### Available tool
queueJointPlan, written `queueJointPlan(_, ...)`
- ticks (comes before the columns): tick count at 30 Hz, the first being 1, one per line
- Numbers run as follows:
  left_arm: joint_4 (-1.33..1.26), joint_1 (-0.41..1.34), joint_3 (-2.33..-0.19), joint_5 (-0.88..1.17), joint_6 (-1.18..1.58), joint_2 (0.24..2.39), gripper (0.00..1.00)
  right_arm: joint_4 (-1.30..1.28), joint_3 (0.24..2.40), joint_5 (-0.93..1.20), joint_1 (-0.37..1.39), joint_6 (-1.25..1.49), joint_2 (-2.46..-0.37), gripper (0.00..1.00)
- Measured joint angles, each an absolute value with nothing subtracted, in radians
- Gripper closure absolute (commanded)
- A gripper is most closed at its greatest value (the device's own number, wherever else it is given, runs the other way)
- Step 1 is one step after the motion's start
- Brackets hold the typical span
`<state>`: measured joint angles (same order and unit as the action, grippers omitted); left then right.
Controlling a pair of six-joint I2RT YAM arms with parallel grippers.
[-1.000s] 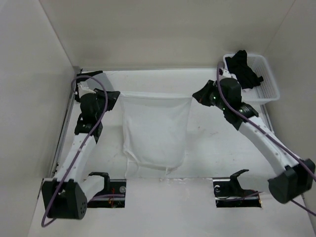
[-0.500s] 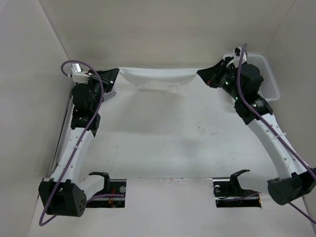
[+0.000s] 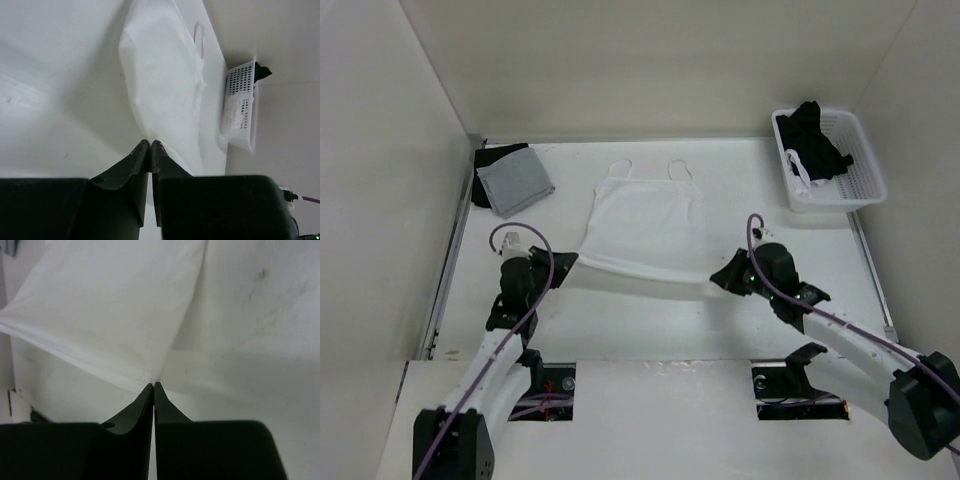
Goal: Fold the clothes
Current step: Flatten the tank top out, then fold the tank top
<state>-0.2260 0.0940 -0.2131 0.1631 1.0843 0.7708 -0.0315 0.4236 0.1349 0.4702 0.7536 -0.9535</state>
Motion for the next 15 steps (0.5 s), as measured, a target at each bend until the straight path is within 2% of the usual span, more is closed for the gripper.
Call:
queueJointPlan(4,-0.071,0.097,-0.119,0.173,1.06,0.498,0.95,-0.073,0.329,0.065,0.64,0.817,-0.81,0.95)
queueJointPlan(9,0.156,0.113,-0.113,0.177,1.046,0.182,0.95,-0.16,0.34,-0.056,0.873,0.896,-0.608,0.94)
queueJointPlan(12,0.227,0.121,-0.134,0.163,1.039,0.162,0.94,-0.199,0.382,-0.1,0.908,0.9,-0.609,0.94)
queueJointPlan(15,0.217,0.118,-0.162,0.136,1.034,0.269,0.94,-0.192,0.432,-0.097,0.831,0.87,-0.699,0.94)
